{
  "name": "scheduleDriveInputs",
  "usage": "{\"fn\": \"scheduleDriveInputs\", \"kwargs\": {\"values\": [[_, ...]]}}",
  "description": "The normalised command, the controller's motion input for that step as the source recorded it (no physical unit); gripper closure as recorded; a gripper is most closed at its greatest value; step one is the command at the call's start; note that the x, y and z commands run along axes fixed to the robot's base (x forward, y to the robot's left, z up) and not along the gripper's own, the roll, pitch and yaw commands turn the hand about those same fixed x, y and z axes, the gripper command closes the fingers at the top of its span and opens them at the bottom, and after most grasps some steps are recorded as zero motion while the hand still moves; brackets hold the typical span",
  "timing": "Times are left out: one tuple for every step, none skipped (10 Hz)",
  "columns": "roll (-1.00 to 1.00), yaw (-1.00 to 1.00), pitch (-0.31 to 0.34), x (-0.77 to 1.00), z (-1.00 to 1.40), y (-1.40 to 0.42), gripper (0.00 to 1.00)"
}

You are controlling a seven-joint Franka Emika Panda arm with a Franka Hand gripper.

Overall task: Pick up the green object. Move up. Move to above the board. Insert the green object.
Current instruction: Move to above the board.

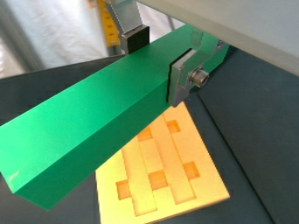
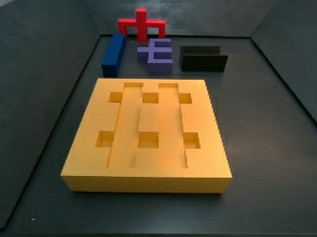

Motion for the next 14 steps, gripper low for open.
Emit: {"fn": "scheduleDriveInputs", "kwargs": {"values": [[0.05, 1.0, 0.076, 0.06, 0.04, -0.09, 1.0], [0.06, 1.0, 0.081, 0.04, 0.04, -0.08, 1.0], [0.06, 1.0, 0.088, 0.04, 0.03, -0.06, 1.0], [0.06, 1.0, 0.097, 0.05, 0.03, -0.04, 1.0], [0.07, 1.0, 0.11, 0.05, 0.03, -0.04, 1.0], [0.08, 1.0, 0.122, 0.05, 0.03, -0.03, 1.0], [0.09, 1.0, 0.136, 0.05, 0.03, -0.03, 1.0], [0.1, 1.0, 0.154, 0.05, 0.03, -0.03, 1.0], [0.13, 1.0, 0.185, 0.06, 0.03, -0.03, 1.0], [0.15, 1.0, 0.217, 0.07, 0.03, -0.03, 1.0], [0.17, 1.0, 0.244, 0.07, 0.03, -0.03, 1.0], [0.18, 0.66, 0.23, 0.09, 0.02, -0.04, 1.0], [0.18, 0.51, 0.212, 0.09, 0.02, -0.04, 1.0], [0.17, 0.27, 0.18, 0.1, 0.02, -0.04, 1.0]]}}
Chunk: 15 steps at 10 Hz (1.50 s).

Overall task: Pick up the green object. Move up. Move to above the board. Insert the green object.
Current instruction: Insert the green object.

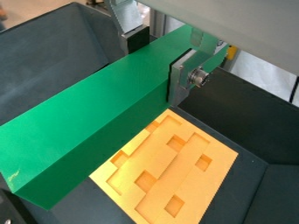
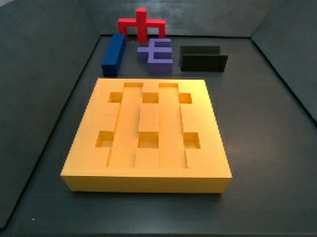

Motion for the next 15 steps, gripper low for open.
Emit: {"fn": "scheduleDriveInputs", "kwargs": {"values": [[0.0, 0.0, -0.009, 0.0, -0.03, 0.0, 1.0], [-0.04, 0.0, -0.067, 0.0, -0.46, 0.0, 1.0], [0.0, 0.0, -0.097, 0.0, -1.0, 0.0, 1.0], [-0.04, 0.0, -0.104, 0.0, -1.0, 0.0, 1.0], [-0.14, 0.02, -0.081, 0.0, -0.83, -0.04, 1.0], [-0.22, 0.01, -0.099, 0.0, -0.61, -0.14, 1.0], [-0.29, 0.0, -0.124, 0.0, -0.46, -0.18, 1.0], [-0.33, 0.0, -0.143, 0.0, -0.37, -0.21, 1.0], [-0.32, 0.0, -0.157, -0.03, -0.38, -0.15, 1.0], [-0.25, 0.01, -0.13, 0.0, -0.59, 0.0, 1.0], [-0.05, 0.0, -0.139, 0.0, -0.95, 0.01, 1.0], [0.05, 0.0, -0.043, 0.0, -1.0, 0.0, 1.0], [0.14, 0.0, -0.011, 0.0, -1.0, -0.06, 1.0], [0.16, 0.0, -0.007, 0.0, -1.0, -0.08, 1.0], [0.18, 0.0, -0.01, -0.02, -1.0, -0.08, 1.0]]}}
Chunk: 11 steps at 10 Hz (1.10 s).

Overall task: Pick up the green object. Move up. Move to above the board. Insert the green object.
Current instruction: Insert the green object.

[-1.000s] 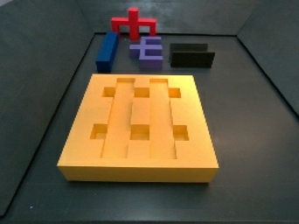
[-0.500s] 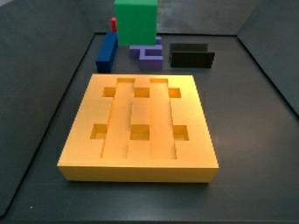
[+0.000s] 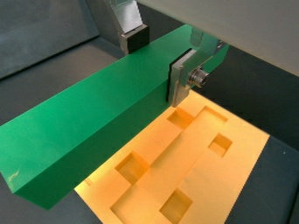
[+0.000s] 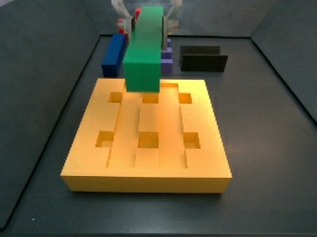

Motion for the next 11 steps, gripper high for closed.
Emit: {"fn": "scheduleDriveInputs", "kwargs": {"values": [[0.19, 0.0, -0.009, -0.06, -0.97, -0.08, 1.0], [0.12, 0.0, 0.0, -0.04, -0.72, -0.02, 1.0], [0.02, 0.0, 0.0, -0.12, -0.44, -0.05, 1.0], [0.0, 0.0, 0.0, -0.06, -0.42, -0.03, 1.0], [0.0, 0.0, 0.0, -0.07, -0.41, -0.03, 1.0], [0.0, 0.0, 0.0, -0.01, -0.45, -0.06, 1.0], [-0.01, 0.0, 0.0, 0.0, -0.41, -0.09, 1.0], [-0.01, 0.0, -0.001, -0.02, -0.37, -0.09, 1.0], [0.0, 0.0, 0.0, -0.05, -0.34, -0.11, 1.0], [0.01, 0.0, 0.0, -0.16, -0.18, -0.23, 1.0], [0.08, 0.0, 0.0, -0.01, -0.17, -0.25, 1.0]]}}
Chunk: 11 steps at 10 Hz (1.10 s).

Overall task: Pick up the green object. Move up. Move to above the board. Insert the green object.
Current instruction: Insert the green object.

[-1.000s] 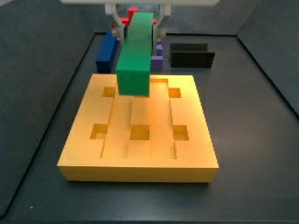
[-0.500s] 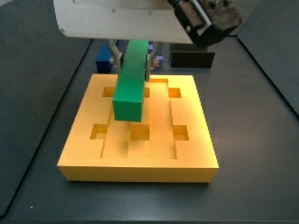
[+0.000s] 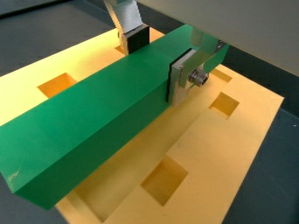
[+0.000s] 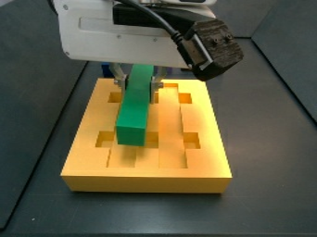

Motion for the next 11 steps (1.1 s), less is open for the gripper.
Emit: {"fn": "scheduleDriveInputs", "kwargs": {"values": [[0.16, 0.0, 0.031, 0.0, -0.11, -0.32, 1.0], [0.21, 0.05, 0.02, -0.05, -0.13, -0.29, 1.0], [0.31, 0.26, 0.004, -0.1, -0.2, -0.22, 1.0], [0.33, 0.3, 0.011, -0.08, -0.18, -0.2, 1.0], [0.33, 0.23, 0.044, -0.14, -0.02, -0.08, 1.0], [0.2, 0.13, 0.037, 0.0, -0.03, 0.0, 1.0], [0.14, 0.01, 0.02, 0.0, -0.11, 0.0, 1.0], [0.12, 0.0, 0.026, 0.0, -0.09, 0.0, 1.0], [0.09, -0.06, 0.009, 0.0, -0.1, 0.0, 1.0], [0.07, -0.07, 0.0, -0.02, -0.11, 0.0, 1.0], [0.05, -0.07, 0.0, 0.0, -0.13, 0.0, 1.0]]}}
